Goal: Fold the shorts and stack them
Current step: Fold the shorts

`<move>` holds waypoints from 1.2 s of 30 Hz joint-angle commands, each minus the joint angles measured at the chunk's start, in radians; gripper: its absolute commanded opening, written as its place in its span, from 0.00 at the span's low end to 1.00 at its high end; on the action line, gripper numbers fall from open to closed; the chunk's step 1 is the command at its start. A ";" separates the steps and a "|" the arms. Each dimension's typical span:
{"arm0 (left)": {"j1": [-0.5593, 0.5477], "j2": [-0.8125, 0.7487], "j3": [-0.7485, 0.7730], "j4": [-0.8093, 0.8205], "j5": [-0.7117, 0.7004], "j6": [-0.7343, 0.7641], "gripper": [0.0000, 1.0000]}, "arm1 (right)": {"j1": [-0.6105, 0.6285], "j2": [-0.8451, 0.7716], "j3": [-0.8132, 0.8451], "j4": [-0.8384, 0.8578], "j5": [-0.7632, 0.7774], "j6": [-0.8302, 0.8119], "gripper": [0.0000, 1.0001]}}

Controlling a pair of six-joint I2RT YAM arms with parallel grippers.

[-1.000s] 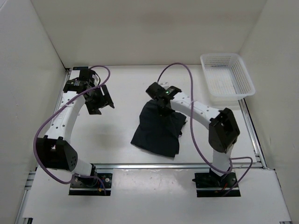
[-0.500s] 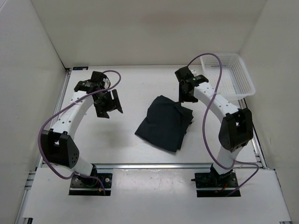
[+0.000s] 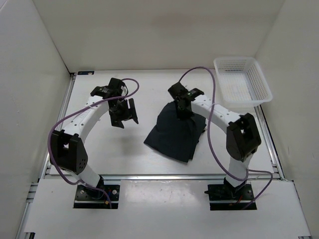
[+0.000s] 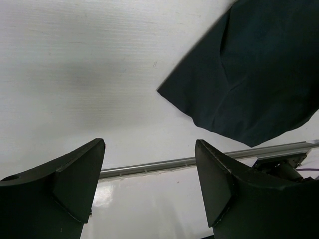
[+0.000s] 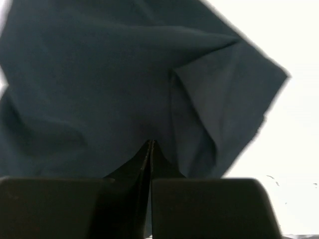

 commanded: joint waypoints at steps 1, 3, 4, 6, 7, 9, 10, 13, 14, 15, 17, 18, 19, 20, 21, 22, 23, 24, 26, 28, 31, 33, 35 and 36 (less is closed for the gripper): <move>-0.001 -0.022 0.029 0.015 0.007 -0.004 0.84 | 0.000 0.071 0.014 0.013 -0.022 -0.020 0.00; -0.001 -0.022 0.029 0.015 -0.002 -0.004 0.84 | 0.000 0.093 0.014 0.013 -0.010 -0.020 0.00; -0.001 -0.022 0.029 0.015 -0.002 -0.004 0.84 | -0.009 0.107 0.014 -0.012 0.006 -0.003 0.00; -0.001 -0.022 0.029 0.015 -0.002 -0.004 0.84 | -0.032 0.107 -0.027 -0.021 0.067 0.018 0.00; -0.001 -0.022 0.029 0.015 -0.002 -0.004 0.84 | -0.046 0.079 -0.049 -0.032 0.076 0.027 0.00; -0.001 -0.022 0.029 0.015 -0.002 -0.004 0.84 | -0.101 0.047 -0.121 -0.032 0.086 0.041 0.00; -0.001 -0.022 0.029 0.015 -0.002 -0.004 0.84 | -0.119 0.009 -0.147 -0.032 0.086 0.041 0.00; -0.010 -0.011 0.029 0.015 -0.002 -0.004 0.84 | -0.185 -0.051 -0.227 -0.003 0.073 0.041 0.00; -0.010 -0.002 0.029 0.024 -0.002 -0.004 0.84 | -0.207 -0.063 -0.237 0.008 0.058 0.041 0.00; -0.021 -0.002 0.029 0.024 -0.002 -0.004 0.84 | -0.207 -0.077 -0.248 0.028 0.031 0.041 0.00; -0.030 0.017 0.029 0.024 -0.002 -0.004 0.84 | -0.207 -0.117 -0.259 0.040 0.001 0.041 0.00; -0.041 0.017 0.029 0.024 -0.002 -0.004 0.84 | -0.207 -0.131 -0.259 0.040 -0.011 0.041 0.00; -0.041 0.026 0.038 0.024 -0.002 -0.004 0.84 | -0.207 -0.160 -0.259 0.040 -0.022 0.041 0.00; -0.055 0.026 0.038 0.033 -0.011 -0.004 0.84 | -0.207 -0.177 -0.259 0.040 -0.031 0.052 0.00; -0.055 0.047 0.038 0.034 -0.011 -0.004 0.85 | -0.207 -0.194 -0.259 0.031 -0.031 0.064 0.00; -0.079 0.058 0.038 0.043 -0.011 0.016 0.88 | -0.207 -0.229 -0.268 0.031 -0.043 0.064 0.00; -0.088 0.070 0.038 0.052 -0.011 0.016 0.90 | -0.218 -0.247 -0.288 0.031 -0.052 0.073 0.06; -0.099 0.105 0.038 0.052 -0.011 0.028 0.92 | -0.230 -0.279 -0.300 0.031 -0.087 0.073 0.10; -0.128 0.151 0.038 0.066 -0.011 0.042 0.97 | -0.265 -0.304 -0.331 0.040 -0.147 0.083 0.23; -0.147 0.232 0.038 0.102 -0.011 0.065 0.97 | -0.309 -0.327 -0.392 0.091 -0.274 0.083 0.60; -0.182 0.319 0.027 0.132 -0.002 0.065 0.94 | -0.349 -0.337 -0.477 0.158 -0.393 0.083 0.90; -0.211 0.328 0.012 0.153 0.019 0.065 0.90 | -0.363 -0.337 -0.529 0.201 -0.465 0.092 0.96; -0.225 0.351 -0.016 0.179 0.032 0.056 0.82 | -0.363 -0.317 -0.555 0.268 -0.551 0.101 0.96; -0.236 0.351 -0.016 0.179 0.042 0.056 0.77 | -0.363 -0.292 -0.564 0.289 -0.571 0.101 0.96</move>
